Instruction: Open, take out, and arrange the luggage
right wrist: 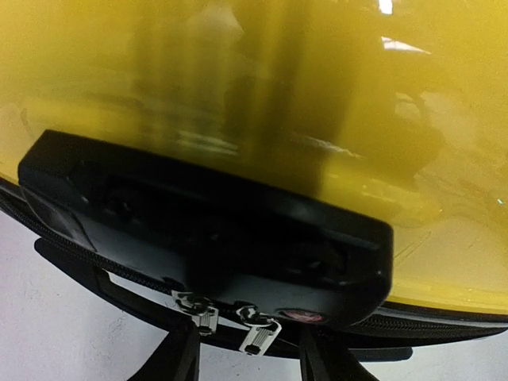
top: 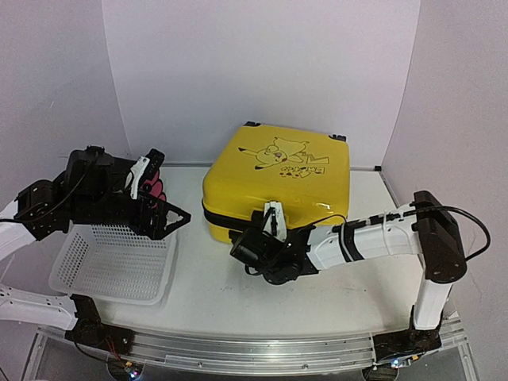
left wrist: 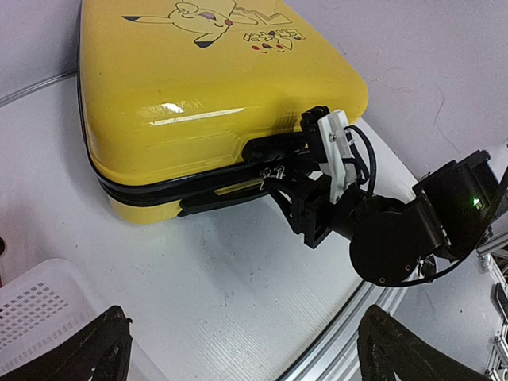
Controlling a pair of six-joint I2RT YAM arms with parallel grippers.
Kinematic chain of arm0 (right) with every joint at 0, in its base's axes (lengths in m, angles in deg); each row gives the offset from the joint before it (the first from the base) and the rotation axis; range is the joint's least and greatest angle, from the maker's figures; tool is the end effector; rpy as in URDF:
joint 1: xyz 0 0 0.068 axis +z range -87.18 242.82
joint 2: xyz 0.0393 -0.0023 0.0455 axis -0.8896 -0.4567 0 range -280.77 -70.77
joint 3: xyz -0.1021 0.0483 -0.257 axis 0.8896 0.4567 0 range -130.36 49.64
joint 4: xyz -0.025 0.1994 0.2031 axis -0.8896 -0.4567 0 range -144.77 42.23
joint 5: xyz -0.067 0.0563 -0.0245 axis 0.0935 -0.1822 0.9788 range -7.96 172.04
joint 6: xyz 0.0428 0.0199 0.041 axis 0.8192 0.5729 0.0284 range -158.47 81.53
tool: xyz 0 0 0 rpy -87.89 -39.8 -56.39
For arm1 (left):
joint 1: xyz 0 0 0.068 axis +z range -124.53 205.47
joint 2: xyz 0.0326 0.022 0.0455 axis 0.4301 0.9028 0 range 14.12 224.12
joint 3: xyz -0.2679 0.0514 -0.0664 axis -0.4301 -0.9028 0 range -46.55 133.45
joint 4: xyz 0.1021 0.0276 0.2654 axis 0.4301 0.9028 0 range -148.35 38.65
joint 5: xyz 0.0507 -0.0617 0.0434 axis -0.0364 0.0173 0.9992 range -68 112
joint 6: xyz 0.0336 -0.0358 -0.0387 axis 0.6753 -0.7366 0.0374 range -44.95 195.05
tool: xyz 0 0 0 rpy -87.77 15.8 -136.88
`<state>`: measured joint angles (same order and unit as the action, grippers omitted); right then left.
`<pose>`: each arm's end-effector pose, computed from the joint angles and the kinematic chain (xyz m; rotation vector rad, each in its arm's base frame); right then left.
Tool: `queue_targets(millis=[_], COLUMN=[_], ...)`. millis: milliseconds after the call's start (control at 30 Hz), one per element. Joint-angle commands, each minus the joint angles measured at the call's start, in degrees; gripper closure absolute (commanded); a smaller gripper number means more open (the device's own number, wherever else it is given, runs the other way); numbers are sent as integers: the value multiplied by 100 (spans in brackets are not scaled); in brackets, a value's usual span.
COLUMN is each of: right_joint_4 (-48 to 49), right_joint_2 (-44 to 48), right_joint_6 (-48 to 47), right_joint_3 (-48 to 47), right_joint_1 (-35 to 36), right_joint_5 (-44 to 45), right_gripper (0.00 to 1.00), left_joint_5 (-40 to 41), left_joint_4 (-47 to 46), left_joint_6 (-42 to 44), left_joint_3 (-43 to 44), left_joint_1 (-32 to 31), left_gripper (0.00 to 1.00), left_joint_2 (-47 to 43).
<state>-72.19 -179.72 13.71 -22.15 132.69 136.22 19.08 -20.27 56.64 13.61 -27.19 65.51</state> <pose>0.1769 0.3706 0.1657 -0.0539 2.1113 -0.0548 0.1281 -0.1720 0.3672 0.6743 2.0780 -0.7885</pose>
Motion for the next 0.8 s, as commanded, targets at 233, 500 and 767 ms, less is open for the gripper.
queue_targets(millis=[233, 500, 767], right_joint_4=[-149, -253, -195], right_joint_2=[166, 443, 1422], right_joint_6=[42, -609, -741], right_joint_3=[147, 410, 1434], right_joint_1=[-138, -151, -276], right_joint_5=[225, -149, -531], right_gripper=[89, 100, 100], left_joint_5=[-23, -299, -528], left_joint_4=[85, 0, -426], left_joint_6=[-272, -888, -1599], left_joint_3=[-71, -214, -340], left_joint_1=[18, 19, 9], left_gripper=[0, 1, 2], left_joint_2=[-72, 154, 630])
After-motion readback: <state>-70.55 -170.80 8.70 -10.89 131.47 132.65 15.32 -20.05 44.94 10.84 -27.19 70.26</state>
